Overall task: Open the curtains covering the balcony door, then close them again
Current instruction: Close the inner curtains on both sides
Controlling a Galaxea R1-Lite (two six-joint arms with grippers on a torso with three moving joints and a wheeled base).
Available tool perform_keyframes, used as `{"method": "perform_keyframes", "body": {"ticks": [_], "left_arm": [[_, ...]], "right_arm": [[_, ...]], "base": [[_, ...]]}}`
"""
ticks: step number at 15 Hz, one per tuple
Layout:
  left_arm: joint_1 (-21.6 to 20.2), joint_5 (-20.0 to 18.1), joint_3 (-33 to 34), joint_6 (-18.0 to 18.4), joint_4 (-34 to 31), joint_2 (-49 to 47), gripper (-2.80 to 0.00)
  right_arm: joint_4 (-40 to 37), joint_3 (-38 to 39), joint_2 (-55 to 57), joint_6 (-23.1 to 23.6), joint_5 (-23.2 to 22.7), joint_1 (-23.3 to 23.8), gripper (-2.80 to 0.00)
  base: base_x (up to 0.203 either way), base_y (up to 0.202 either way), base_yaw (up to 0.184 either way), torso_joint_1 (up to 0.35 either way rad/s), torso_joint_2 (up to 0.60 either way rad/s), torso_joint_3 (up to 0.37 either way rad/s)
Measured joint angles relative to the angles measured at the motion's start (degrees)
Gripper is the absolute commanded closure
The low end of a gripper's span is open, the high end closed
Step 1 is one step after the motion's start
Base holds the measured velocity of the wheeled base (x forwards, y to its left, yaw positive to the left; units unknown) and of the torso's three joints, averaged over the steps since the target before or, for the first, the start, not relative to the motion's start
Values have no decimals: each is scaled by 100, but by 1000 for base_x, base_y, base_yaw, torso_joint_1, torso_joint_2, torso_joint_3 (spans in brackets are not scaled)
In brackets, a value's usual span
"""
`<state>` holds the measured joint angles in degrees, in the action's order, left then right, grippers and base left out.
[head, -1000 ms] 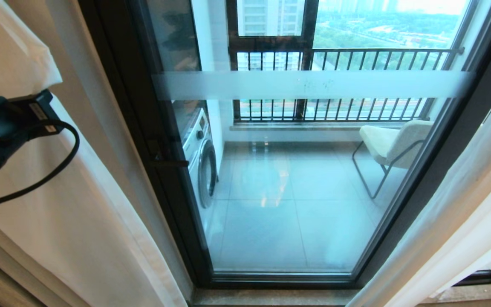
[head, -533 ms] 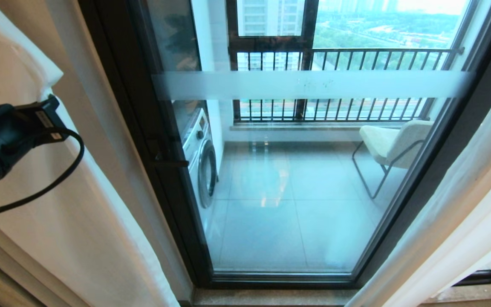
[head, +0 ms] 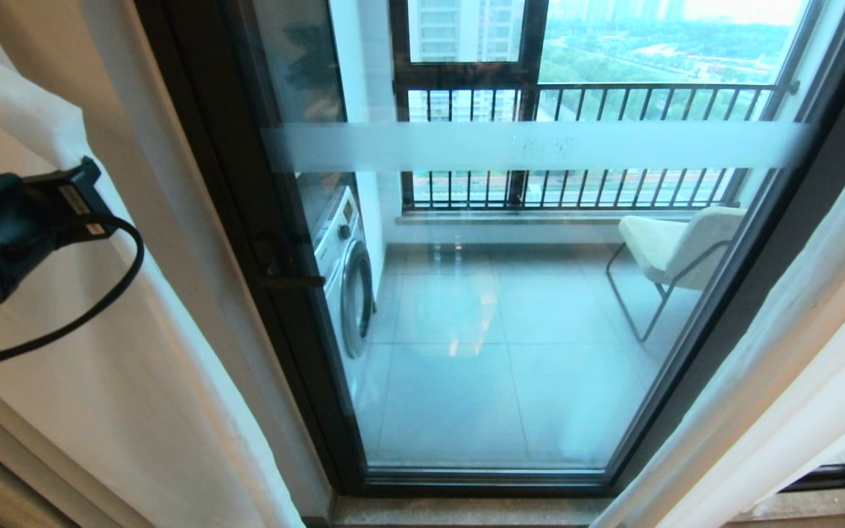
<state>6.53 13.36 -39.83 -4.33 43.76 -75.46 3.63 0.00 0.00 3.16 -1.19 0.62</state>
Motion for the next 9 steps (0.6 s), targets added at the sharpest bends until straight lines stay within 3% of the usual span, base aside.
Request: {"method": "perform_keyframes", "body": {"ticks": [9], "left_arm": [[-4,-2,-41,105,4,2,0]], "right_arm": [[2,0,0,-3,3,0,0]], "base": [[0,0,0,0,0,0]]}}
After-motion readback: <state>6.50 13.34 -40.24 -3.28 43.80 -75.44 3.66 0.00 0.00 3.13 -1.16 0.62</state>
